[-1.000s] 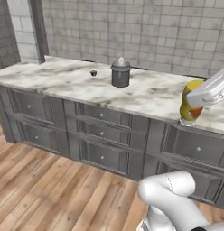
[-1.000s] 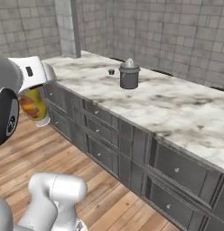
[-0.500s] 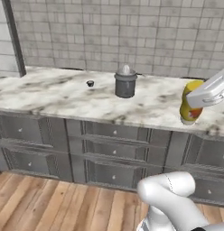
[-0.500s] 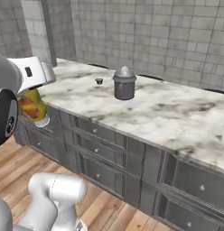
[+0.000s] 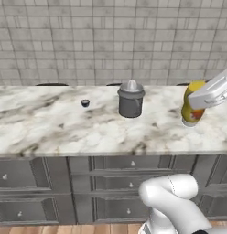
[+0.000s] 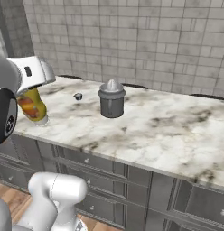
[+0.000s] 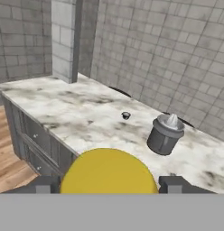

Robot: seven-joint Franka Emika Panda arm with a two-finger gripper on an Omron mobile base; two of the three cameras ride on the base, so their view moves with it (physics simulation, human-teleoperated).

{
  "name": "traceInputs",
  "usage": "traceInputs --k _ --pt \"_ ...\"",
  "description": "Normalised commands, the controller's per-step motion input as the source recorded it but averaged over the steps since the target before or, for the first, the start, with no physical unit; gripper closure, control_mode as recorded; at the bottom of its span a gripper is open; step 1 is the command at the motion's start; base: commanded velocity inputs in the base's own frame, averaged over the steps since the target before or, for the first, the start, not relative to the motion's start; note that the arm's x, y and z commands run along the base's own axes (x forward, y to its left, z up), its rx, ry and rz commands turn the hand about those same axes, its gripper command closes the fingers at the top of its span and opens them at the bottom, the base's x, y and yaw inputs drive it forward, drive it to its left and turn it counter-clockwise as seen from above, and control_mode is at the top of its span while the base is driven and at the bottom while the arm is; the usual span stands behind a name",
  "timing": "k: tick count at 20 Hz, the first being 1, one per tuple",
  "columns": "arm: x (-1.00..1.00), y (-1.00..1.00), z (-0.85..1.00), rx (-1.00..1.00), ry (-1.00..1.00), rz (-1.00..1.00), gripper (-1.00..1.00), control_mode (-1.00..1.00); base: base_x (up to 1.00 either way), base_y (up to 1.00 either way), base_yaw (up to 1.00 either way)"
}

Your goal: Move the syrup bottle and mustard from the cabinet to the dining counter.

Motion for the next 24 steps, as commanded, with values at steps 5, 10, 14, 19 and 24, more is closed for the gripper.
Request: traceInputs --k 5,10,14,19,24 --pt "0.00 0.00 0.00 0.00 0.00 0.00 1.00 1.00 0.68 0.40 -0.36" --pt "0.00 0.00 0.00 0.00 0.00 0.00 1.00 1.00 0.14 0.47 -0.29" --pt "0.00 0.72 0.00 0.00 -0.01 -0.21 1.00 -1.00 0.00 0.00 0.00" --pt "0.14 0.87 -0.09 0.00 -0.01 -0.15 1.00 -1.00 0.00 0.00 0.00" --pt "0.44 0.52 -0.19 0.05 0.00 -0.09 1.00 -1.00 0.00 0.00 0.00"
